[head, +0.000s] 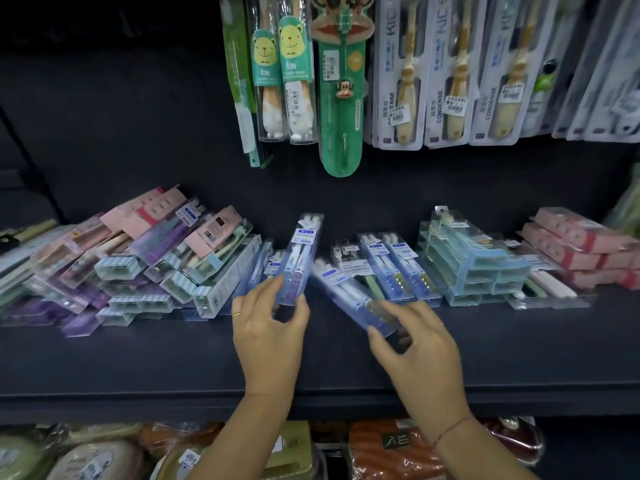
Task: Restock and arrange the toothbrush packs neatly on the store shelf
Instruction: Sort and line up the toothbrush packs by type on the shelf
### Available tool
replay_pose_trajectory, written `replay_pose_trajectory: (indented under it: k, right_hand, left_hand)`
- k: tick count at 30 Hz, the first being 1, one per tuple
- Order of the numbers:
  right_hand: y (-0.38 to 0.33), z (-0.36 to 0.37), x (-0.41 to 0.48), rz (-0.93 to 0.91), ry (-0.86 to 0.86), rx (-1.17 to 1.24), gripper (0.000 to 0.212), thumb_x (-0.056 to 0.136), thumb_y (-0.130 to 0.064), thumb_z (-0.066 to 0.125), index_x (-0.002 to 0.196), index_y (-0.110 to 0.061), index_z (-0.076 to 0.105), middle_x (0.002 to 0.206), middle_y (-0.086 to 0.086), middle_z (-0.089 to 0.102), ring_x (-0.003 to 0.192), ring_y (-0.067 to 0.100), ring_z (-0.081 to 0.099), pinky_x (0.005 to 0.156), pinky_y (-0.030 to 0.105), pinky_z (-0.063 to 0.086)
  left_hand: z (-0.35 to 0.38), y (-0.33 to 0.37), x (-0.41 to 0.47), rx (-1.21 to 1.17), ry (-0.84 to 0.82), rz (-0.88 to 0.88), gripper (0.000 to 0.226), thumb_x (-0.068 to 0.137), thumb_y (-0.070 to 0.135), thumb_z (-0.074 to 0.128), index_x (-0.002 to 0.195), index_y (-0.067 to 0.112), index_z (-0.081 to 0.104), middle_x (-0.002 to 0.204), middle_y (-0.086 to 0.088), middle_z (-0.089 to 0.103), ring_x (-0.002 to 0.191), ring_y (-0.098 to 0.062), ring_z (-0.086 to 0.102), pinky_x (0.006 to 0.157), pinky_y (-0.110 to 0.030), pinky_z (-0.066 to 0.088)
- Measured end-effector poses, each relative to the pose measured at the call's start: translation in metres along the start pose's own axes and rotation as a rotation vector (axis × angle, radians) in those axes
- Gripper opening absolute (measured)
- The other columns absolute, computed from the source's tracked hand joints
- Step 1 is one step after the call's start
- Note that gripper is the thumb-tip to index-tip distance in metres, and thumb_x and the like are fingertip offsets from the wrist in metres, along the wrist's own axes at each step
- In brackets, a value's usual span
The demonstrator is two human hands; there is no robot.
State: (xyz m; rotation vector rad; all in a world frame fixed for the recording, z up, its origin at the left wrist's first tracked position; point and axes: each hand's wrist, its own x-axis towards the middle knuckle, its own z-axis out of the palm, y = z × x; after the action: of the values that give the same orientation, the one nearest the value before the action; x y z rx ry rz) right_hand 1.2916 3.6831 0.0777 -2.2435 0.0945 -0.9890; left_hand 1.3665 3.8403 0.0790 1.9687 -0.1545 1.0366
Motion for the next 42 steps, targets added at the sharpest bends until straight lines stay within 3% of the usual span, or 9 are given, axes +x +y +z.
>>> replay_pose_trajectory:
  k: [4,6,8,13,18,27,30,36,42]
  right_hand:
    - [0.020,-0.031,0.025,-0.028,0.175,-0.086,0.035,0.077,-0.016,0.079,0.111,-0.014,0.071,0.085,-0.010,0.053,0.070,0.005,0.048,0.073,0.006,0.041]
    - [0.035,-0.037,0.038,-0.016,0.183,-0.157,0.035,0.078,-0.016,0.079,0.112,-0.011,0.071,0.086,-0.007,0.052,0.069,0.008,0.047,0.068,0.012,0.040]
    - [0.050,-0.034,0.045,0.009,0.120,-0.218,0.035,0.079,-0.018,0.079,0.112,-0.011,0.070,0.089,-0.005,0.054,0.069,0.010,0.048,0.064,0.021,0.042]
    - [0.067,-0.022,0.051,0.159,-0.045,-0.195,0.039,0.085,-0.032,0.073,0.120,-0.016,0.065,0.111,0.002,0.058,0.067,0.015,0.054,0.068,0.026,0.046]
    - [0.068,-0.018,0.053,0.182,-0.054,-0.040,0.042,0.087,-0.020,0.072,0.127,-0.017,0.061,0.105,-0.008,0.048,0.069,-0.003,0.051,0.075,0.018,0.042]
    - [0.078,-0.012,0.051,0.207,-0.059,-0.017,0.042,0.093,-0.025,0.064,0.134,-0.024,0.055,0.134,0.002,0.053,0.085,0.020,0.062,0.078,0.033,0.051]
    - [0.077,-0.012,0.052,0.228,-0.066,-0.017,0.042,0.094,-0.025,0.063,0.135,-0.024,0.054,0.131,0.000,0.054,0.088,0.021,0.063,0.078,0.031,0.050]
    - [0.076,-0.014,0.052,0.232,-0.092,-0.045,0.043,0.095,-0.029,0.060,0.137,-0.027,0.052,0.129,-0.004,0.053,0.091,0.016,0.061,0.073,0.023,0.047]
    - [0.074,-0.014,0.053,0.248,-0.132,-0.046,0.041,0.101,-0.027,0.049,0.141,-0.028,0.045,0.140,-0.007,0.049,0.106,0.015,0.059,0.078,0.024,0.045]
  left_hand:
    - [-0.002,0.014,0.003,-0.075,0.071,0.027,0.037,0.073,0.005,0.082,0.107,0.008,0.071,0.104,-0.004,0.069,0.086,-0.028,0.063,0.090,-0.045,0.053]
    - [-0.002,0.024,0.001,-0.095,0.076,0.047,0.034,0.072,0.005,0.082,0.103,0.010,0.069,0.102,0.001,0.066,0.083,-0.022,0.060,0.088,-0.014,0.046]
    - [0.001,0.031,-0.004,-0.114,0.065,0.034,0.033,0.071,0.007,0.081,0.099,0.012,0.066,0.102,0.007,0.060,0.079,-0.014,0.056,0.083,-0.002,0.037]
    - [0.020,0.041,-0.016,-0.155,-0.055,-0.063,0.038,0.072,0.010,0.082,0.097,0.026,0.059,0.103,0.012,0.056,0.079,-0.016,0.060,0.080,-0.001,0.038]
    - [0.056,0.060,-0.034,-0.179,-0.134,-0.117,0.037,0.073,0.013,0.083,0.094,0.029,0.057,0.102,0.027,0.048,0.082,-0.015,0.059,0.073,-0.003,0.040]
    - [0.100,0.081,-0.044,-0.085,-0.171,-0.128,0.029,0.077,0.020,0.081,0.090,0.022,0.055,0.089,0.012,0.056,0.090,-0.005,0.041,0.074,-0.013,0.043]
    - [0.102,0.079,-0.046,-0.067,-0.136,-0.163,0.028,0.078,0.021,0.080,0.088,0.022,0.054,0.092,0.007,0.055,0.092,-0.013,0.045,0.078,-0.029,0.047]
    - [0.109,0.081,-0.046,-0.049,-0.219,-0.158,0.029,0.078,0.022,0.080,0.090,0.023,0.053,0.098,0.006,0.050,0.093,-0.013,0.046,0.072,-0.027,0.045]
    - [0.111,0.080,-0.044,-0.121,-0.403,-0.151,0.033,0.086,0.035,0.072,0.110,0.030,0.051,0.112,0.016,0.054,0.104,-0.005,0.048,0.097,-0.034,0.043]
